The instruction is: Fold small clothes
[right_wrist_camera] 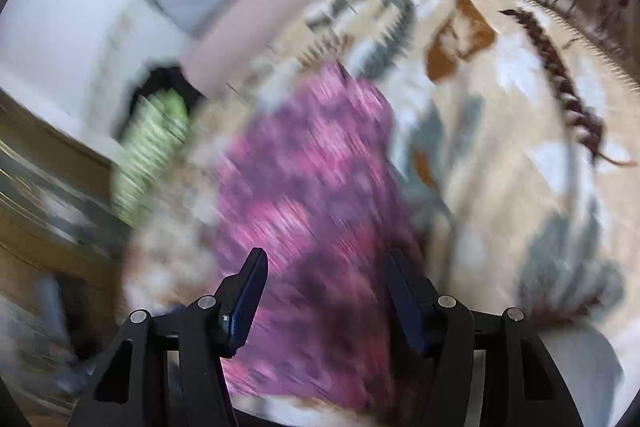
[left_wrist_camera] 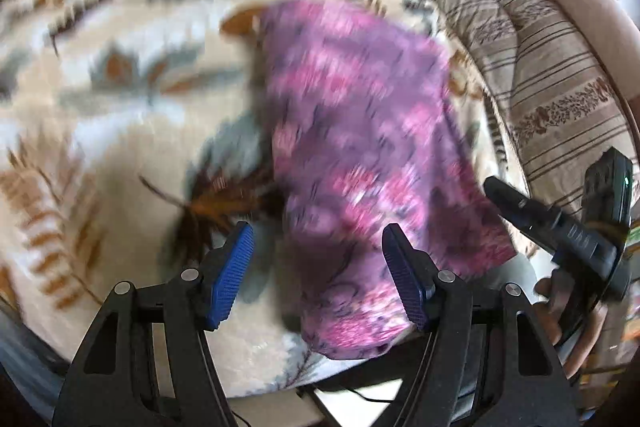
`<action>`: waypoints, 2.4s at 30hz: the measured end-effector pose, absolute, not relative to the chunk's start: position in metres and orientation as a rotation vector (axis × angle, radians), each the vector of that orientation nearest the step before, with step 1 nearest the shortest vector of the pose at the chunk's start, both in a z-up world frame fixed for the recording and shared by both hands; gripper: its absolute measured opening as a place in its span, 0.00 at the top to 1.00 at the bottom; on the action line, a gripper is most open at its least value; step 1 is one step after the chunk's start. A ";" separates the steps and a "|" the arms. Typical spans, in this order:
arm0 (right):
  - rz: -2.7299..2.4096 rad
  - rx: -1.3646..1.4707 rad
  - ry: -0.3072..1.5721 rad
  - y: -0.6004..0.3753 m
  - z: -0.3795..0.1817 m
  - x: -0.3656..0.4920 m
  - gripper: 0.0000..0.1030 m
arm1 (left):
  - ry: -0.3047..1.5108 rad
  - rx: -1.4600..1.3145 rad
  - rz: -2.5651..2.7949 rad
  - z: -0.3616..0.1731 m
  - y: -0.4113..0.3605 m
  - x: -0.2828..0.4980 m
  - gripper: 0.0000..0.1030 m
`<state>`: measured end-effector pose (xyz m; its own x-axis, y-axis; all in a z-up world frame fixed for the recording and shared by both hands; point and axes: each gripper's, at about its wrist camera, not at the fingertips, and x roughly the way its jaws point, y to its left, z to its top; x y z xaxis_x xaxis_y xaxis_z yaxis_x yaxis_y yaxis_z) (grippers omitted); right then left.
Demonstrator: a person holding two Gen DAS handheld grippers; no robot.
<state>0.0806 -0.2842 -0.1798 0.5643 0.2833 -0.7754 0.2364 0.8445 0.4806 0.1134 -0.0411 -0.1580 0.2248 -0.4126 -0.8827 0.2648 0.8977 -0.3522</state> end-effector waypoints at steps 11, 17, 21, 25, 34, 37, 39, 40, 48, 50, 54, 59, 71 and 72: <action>-0.137 0.438 1.195 -0.286 -0.218 0.075 0.94 | 1.322 -0.026 -0.422 -0.192 -0.073 0.103 0.35; -0.031 0.539 0.970 -0.317 -0.170 0.052 0.71 | 1.236 -0.142 -0.510 -0.153 -0.053 0.113 0.35; -0.001 0.582 0.868 -0.343 -0.154 0.065 0.22 | 1.222 -0.172 -0.465 -0.145 -0.046 0.149 0.35; 0.128 0.690 0.903 -0.362 -0.171 0.115 0.22 | 1.243 -0.223 -0.473 -0.151 -0.054 0.187 0.35; 0.205 0.874 1.040 -0.383 -0.244 0.209 0.26 | 1.313 -0.353 -0.416 -0.188 -0.063 0.260 0.35; 0.201 0.837 1.020 -0.380 -0.246 0.203 0.44 | 1.324 -0.408 -0.436 -0.198 -0.063 0.272 0.35; 0.250 0.857 1.006 -0.381 -0.246 0.204 0.54 | 1.322 -0.427 -0.455 -0.203 -0.068 0.279 0.35; 0.247 0.856 1.028 -0.381 -0.252 0.208 0.55 | 1.328 -0.442 -0.454 -0.206 -0.069 0.282 0.35; 0.240 0.764 0.999 -0.361 -0.223 0.211 0.80 | 1.279 -0.516 -0.516 -0.168 -0.050 0.263 0.72; 0.256 0.774 0.974 -0.349 -0.200 0.212 0.81 | 1.235 -0.536 -0.549 -0.141 -0.034 0.256 0.72; 0.305 0.784 0.977 -0.316 -0.165 0.244 0.81 | 1.192 -0.475 -0.502 -0.091 0.005 0.271 0.72; 0.298 0.668 1.052 -0.265 -0.184 0.313 0.80 | 1.235 -0.358 -0.403 -0.113 0.025 0.317 0.64; 0.228 0.572 1.038 -0.255 -0.186 0.193 0.29 | 1.216 -0.475 -0.368 -0.172 0.098 0.198 0.33; 0.254 0.589 1.045 -0.250 -0.193 0.176 0.29 | 1.233 -0.475 -0.395 -0.177 0.092 0.178 0.33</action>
<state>0.1764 -0.2504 -0.1927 0.4905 0.4662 -0.7363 0.0758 0.8189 0.5689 0.1780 0.0917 -0.1768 0.2863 -0.5303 -0.7980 0.0322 0.8377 -0.5452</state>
